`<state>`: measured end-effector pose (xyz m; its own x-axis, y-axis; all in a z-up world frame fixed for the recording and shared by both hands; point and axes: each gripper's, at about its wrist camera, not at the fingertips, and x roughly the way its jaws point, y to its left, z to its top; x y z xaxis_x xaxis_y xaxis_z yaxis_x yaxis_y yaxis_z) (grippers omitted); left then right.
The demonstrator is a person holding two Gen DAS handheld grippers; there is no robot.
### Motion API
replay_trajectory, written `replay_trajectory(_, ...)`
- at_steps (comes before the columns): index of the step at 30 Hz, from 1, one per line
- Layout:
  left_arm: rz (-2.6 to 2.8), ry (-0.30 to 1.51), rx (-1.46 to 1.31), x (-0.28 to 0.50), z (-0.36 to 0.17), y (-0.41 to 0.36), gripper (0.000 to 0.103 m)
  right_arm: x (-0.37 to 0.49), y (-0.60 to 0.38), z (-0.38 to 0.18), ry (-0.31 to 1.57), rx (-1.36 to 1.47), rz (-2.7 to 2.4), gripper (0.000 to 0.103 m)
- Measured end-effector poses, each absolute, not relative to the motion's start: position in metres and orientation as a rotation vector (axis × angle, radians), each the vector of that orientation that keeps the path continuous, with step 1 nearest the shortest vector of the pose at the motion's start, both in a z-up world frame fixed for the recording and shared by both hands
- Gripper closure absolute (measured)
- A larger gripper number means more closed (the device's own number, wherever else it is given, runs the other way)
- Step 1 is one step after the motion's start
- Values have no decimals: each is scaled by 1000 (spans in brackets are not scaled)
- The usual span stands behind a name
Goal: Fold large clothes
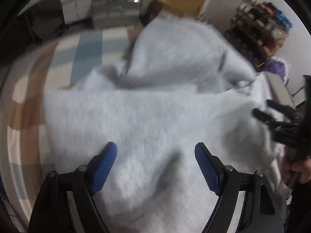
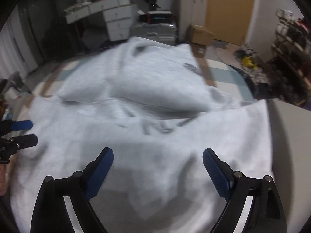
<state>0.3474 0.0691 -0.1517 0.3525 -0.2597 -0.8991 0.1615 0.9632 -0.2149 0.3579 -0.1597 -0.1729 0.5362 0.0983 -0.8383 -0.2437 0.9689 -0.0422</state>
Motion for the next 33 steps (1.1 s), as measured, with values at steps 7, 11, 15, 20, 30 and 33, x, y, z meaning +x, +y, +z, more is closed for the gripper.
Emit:
replay_trajectory(7,-220,1129,71,345,-173,36,16,365,-184,-215,1069,-152,189,7)
replay_trajectory(11,-253,1090,69,316,-151,29,16,345,-177,-191,1063,-163,242,15)
replay_trajectory(15,-333,1014,68,281,-139,15,15,300,-152,-159,956,-169,360,14)
replay_trajectory(20,-278,1081,123,294,-196,17,15,275,-132,-188,993,-262,326,11)
replay_trajectory(30,-304,994,50,314,-152,17,14,285,-166,-184,924,-143,310,8)
replay_trajectory(33,-257,1087,53,343,-171,2,14,299,-193,-176,873,-4,218,7)
